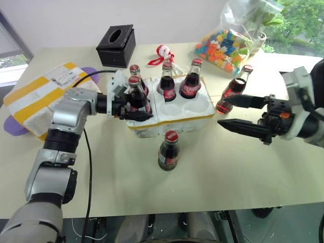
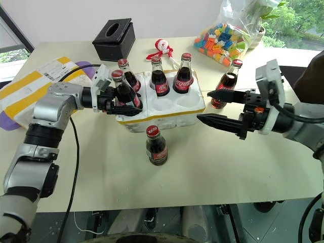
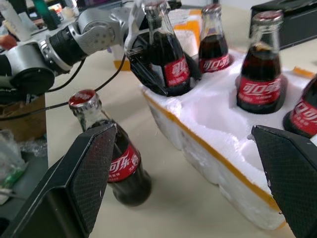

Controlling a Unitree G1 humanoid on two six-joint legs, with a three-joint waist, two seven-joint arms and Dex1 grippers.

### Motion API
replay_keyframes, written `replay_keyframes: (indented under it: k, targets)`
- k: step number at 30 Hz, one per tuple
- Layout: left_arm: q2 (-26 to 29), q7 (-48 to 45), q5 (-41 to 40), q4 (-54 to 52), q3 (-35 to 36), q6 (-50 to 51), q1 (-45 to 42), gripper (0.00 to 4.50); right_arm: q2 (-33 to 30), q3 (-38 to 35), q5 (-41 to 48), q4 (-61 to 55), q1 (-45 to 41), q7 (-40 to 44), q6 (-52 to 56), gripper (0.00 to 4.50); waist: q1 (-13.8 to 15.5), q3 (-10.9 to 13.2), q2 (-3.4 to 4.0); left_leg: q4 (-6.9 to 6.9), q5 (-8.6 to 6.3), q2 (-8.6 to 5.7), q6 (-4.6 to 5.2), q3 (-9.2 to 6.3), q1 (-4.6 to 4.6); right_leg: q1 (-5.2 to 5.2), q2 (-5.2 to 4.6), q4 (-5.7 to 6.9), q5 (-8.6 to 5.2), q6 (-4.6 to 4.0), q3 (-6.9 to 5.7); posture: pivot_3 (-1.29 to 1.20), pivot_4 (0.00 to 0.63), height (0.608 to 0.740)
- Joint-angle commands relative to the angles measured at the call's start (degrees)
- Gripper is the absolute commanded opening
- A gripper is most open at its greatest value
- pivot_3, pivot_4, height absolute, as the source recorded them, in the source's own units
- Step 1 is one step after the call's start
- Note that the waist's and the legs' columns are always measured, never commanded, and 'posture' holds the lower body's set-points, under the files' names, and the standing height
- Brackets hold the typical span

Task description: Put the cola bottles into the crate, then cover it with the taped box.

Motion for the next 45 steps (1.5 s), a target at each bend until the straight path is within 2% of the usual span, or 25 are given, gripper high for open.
replay_keyframes:
  k: [1,4,8,12,14,17,21,25,33,45]
  targets:
    - [1.6,0.7,-0.5,-2.2,1.7,1.0,-0.2,4.44,-0.4,0.1,-1.6,1.2,-1.8,1.6,-1.8,4.5,0.0,0.0,0.0,0.01,0.0,-0.01,0.0,0.0,0.01,0.02,0.0,0.02,0.0,0.0,0.0,0.0,0.15,0.732]
    - [3.0,0.8,-3.1,-5.0,3.9,4.4,-0.5,4.44,-0.8,1.6,-3.1,2.0,-1.9,4.1,-2.5,4.5,0.1,0.0,-0.01,0.03,-0.03,-0.01,0.05,-0.02,0.02,0.03,0.0,0.04,0.0,0.0,0.0,0.0,0.15,0.732]
    - [8.1,-1.2,-7.4,-10.0,7.3,9.5,0.5,4.44,-1.4,4.5,-6.9,1.9,-1.1,8.7,-4.9,4.5,-0.1,0.0,0.0,0.03,0.0,0.0,-0.01,-0.02,0.02,0.0,0.02,0.04,0.0,0.0,0.0,0.0,0.15,0.732]
    - [16.4,-5.3,-12.6,-15.9,11.5,14.9,3.4,4.44,-1.4,9.1,-14.0,2.4,0.1,13.4,-10.7,4.5,-0.5,0.0,0.01,-0.01,0.0,0.02,-0.01,-0.01,0.03,-0.02,0.05,0.05,0.0,0.0,0.0,0.0,0.15,0.732]
    - [23.4,-10.8,-17.0,-21.7,14.0,18.9,8.5,4.44,-0.9,12.3,-16.4,3.0,0.2,15.4,-12.1,4.5,-0.7,0.0,0.02,-0.03,0.0,0.03,-0.02,-0.01,0.05,-0.02,0.05,0.04,0.0,0.0,0.01,0.0,0.15,0.732]
    - [29.0,-13.4,-21.2,-28.7,16.5,21.8,15.5,4.44,1.1,14.8,-16.0,3.0,-0.8,17.0,-12.0,4.5,-1.0,0.0,0.03,-0.02,0.0,0.02,-0.03,0.0,0.06,0.01,0.03,0.05,-0.01,-0.01,0.03,0.0,0.15,0.732]
    - [29.1,-10.6,-20.8,-34.1,16.6,19.6,21.4,4.44,4.4,19.7,-18.7,2.8,-2.3,19.0,-14.0,4.5,0.0,0.0,0.05,-0.02,-0.15,0.0,0.22,-0.02,0.29,0.24,-0.01,0.02,-0.01,-0.02,0.04,0.0,0.15,0.732]
    - [28.4,-8.8,-20.5,-36.7,15.6,18.1,23.7,4.44,8.5,25.1,-21.2,4.1,-4.9,20.5,-15.2,4.5,0.0,0.0,0.02,-0.02,-0.13,0.02,0.19,-0.04,0.33,0.25,0.02,0.06,-0.01,-0.03,0.04,0.0,0.15,0.732]
    - [26.7,-6.3,-21.6,-37.8,13.2,18.2,21.7,4.44,16.0,31.3,-23.9,7.6,-9.4,21.1,-14.9,4.5,0.0,0.0,0.03,-0.04,-0.02,0.02,0.0,-0.04,0.33,0.2,0.06,0.11,-0.01,-0.04,0.04,0.0,0.15,0.732]
    - [25.5,-4.4,-22.2,-36.1,12.2,18.1,19.8,4.44,22.3,36.2,-28.8,10.7,-10.4,20.7,-16.2,4.5,-0.1,0.0,0.03,-0.04,0.0,0.02,-0.04,-0.04,0.34,0.18,0.09,0.15,-0.01,-0.03,0.04,0.0,0.15,0.732]
